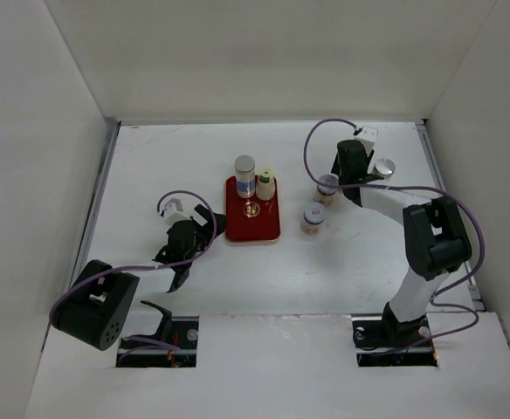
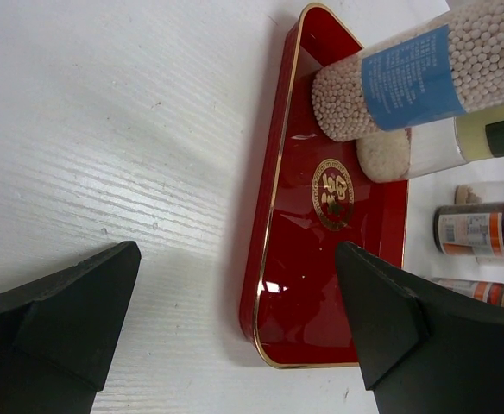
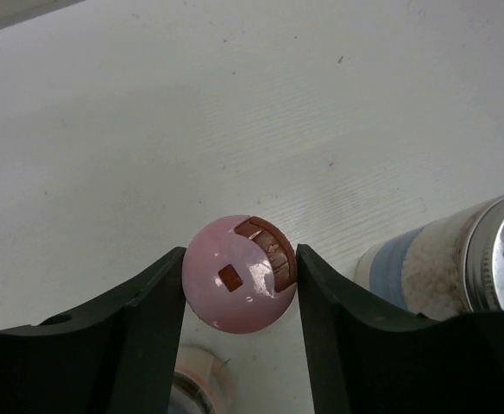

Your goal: Organize the condiment bottles

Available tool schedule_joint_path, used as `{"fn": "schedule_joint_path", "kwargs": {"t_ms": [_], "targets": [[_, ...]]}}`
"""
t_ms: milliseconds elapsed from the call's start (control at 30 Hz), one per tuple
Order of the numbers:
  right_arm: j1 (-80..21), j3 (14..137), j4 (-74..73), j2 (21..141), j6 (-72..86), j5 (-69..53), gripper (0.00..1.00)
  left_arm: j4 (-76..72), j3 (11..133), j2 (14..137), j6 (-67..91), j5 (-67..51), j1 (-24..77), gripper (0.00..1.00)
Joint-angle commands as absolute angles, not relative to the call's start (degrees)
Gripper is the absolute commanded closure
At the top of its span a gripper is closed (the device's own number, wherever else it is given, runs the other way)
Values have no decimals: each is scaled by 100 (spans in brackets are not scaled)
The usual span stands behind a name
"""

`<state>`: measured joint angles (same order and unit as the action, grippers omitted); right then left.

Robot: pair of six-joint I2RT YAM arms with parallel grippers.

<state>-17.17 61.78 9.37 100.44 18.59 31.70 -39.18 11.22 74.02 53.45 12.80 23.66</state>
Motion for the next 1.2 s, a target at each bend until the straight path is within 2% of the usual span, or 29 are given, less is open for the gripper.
{"fn": "schedule_joint_path", "kwargs": {"t_ms": [0, 67, 167, 367, 533, 833, 1167], "targets": [[-1674, 6583, 1046, 10178, 1828, 3304, 50, -4245, 1222, 7436, 5405, 1213, 2333, 0], [-1683, 6548, 1160, 10029, 1793, 3392, 55, -4254, 1222, 7400, 5405, 1230, 2333, 0], [-1884, 6294, 1738, 9538, 1583, 3620, 56, -4254, 1222, 7479, 5405, 1231, 2316, 0], [-2640, 5784, 2846, 8518, 704, 3981, 56, -4289, 1213, 7479, 5405, 1231, 2307, 0], [-3421, 5695, 2857, 8236, 562, 3789, 56, -4289, 1178, 7418, 5405, 1274, 2307, 0], [-5004, 6029, 2435, 8893, 1467, 2858, 57, -4263, 1029, 7427, 5677, 1319, 2053, 0], [-5445, 7109, 2382, 10510, 1573, 2435, 56, -4289, 976, 7383, 5783, 1283, 1999, 0]]}}
